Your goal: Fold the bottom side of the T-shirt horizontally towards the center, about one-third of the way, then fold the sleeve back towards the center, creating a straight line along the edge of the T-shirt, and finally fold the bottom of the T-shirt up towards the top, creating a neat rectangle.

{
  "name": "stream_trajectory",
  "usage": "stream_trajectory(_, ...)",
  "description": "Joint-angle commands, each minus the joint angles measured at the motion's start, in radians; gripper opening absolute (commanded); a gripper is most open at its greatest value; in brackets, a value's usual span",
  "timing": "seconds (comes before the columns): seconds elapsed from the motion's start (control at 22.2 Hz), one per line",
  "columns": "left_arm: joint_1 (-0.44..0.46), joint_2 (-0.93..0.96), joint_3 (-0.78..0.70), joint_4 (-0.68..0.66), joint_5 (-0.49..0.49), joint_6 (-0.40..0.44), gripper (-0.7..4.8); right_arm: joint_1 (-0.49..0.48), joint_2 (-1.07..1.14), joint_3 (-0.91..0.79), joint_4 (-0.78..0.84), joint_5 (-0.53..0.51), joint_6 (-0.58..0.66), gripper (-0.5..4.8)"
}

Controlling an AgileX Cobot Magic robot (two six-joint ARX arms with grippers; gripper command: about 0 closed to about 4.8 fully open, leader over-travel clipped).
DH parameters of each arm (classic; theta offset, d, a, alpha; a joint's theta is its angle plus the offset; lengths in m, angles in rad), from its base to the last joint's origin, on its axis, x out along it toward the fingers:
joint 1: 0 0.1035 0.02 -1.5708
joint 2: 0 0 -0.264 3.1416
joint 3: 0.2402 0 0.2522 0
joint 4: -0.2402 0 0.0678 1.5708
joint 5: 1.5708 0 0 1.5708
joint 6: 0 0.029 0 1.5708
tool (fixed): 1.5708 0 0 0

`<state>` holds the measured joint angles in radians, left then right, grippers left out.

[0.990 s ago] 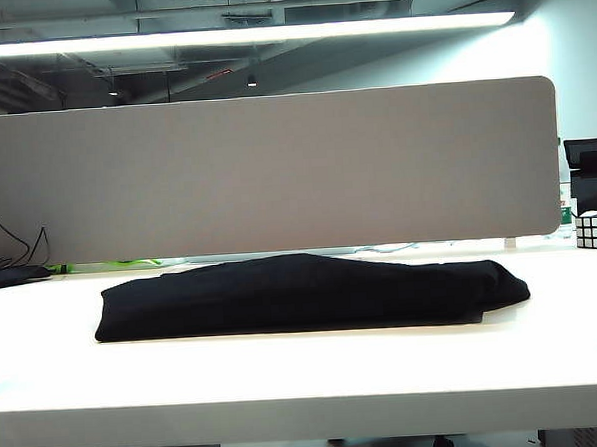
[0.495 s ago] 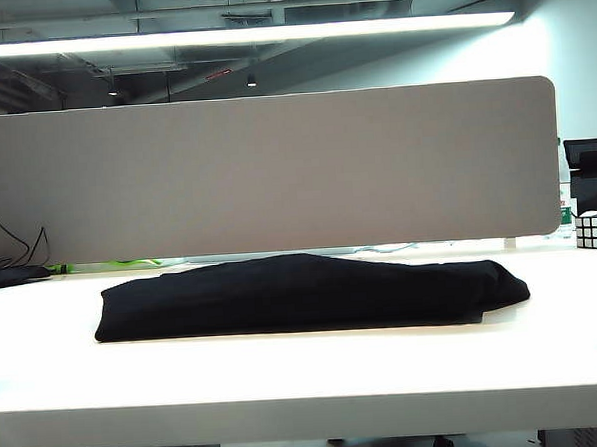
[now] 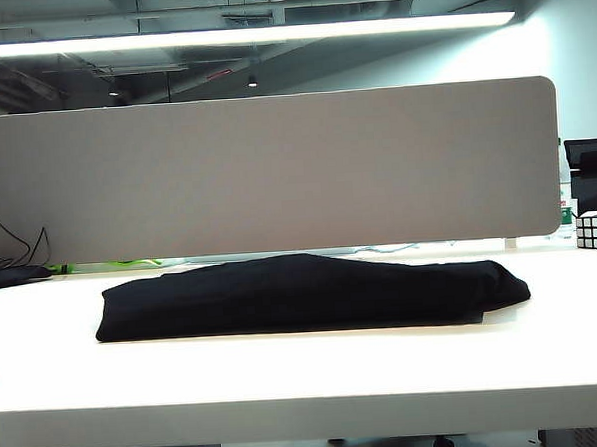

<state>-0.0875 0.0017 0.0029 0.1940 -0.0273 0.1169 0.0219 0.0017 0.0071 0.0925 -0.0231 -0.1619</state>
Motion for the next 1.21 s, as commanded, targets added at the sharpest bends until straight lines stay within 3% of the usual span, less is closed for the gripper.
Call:
stream_trajectory(0.04, 0.049, 0.000, 0.005, 0.002, 0.005, 0.005, -0.05, -0.031, -0.002, -0.006, 0.007, 0.002, 0.005, -0.06)
stream_trajectory(1.21, 0.064, 0.000, 0.005, 0.002, 0.005, 0.005, -0.05, -0.042, -0.002, -0.006, 0.007, 0.002, 0.005, -0.05)
